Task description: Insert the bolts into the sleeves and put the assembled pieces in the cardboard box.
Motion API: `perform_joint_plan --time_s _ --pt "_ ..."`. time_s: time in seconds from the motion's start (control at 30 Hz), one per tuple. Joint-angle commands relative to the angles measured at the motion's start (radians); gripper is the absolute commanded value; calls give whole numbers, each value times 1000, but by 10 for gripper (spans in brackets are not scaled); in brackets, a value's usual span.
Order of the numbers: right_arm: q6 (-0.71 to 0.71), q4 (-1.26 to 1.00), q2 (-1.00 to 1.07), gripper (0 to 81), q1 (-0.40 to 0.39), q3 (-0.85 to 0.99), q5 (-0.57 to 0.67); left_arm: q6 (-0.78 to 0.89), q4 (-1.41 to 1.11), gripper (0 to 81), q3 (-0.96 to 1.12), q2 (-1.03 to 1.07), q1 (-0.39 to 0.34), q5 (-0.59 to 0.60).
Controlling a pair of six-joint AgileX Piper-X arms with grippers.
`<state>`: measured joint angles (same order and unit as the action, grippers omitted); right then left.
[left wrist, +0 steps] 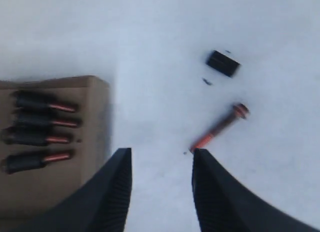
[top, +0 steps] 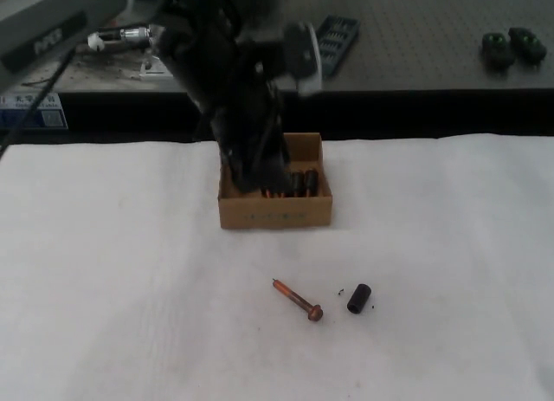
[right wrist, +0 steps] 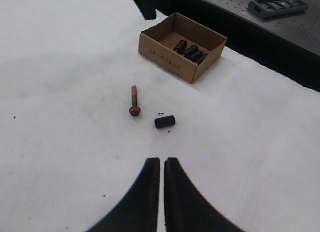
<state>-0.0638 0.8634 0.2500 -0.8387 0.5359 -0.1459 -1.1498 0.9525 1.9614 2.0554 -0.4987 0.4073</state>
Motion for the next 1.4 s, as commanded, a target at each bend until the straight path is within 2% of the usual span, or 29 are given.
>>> perform_joint_plan --time_s 0.0,0.13,0.27,0.63,0.87,1.37 --pt "-4 -2 -8 37 -1 5 -2 -126 87 293 -2 5 -19 -28" --pt "-4 -2 -8 37 -1 5 -2 -232 14 293 -35 8 -67 -101" --pt "-4 1 -8 37 -1 5 -2 -290 -43 293 -101 8 -94 -116" --pt "-4 139 -8 37 -1 5 -2 -380 -254 293 -326 8 -127 -187" --pt "-1 180 -9 37 -1 5 -2 -381 -385 293 -358 22 -139 -187" --pt "0 162 -9 37 -1 5 -2 -377 -370 293 -360 99 -148 -191"
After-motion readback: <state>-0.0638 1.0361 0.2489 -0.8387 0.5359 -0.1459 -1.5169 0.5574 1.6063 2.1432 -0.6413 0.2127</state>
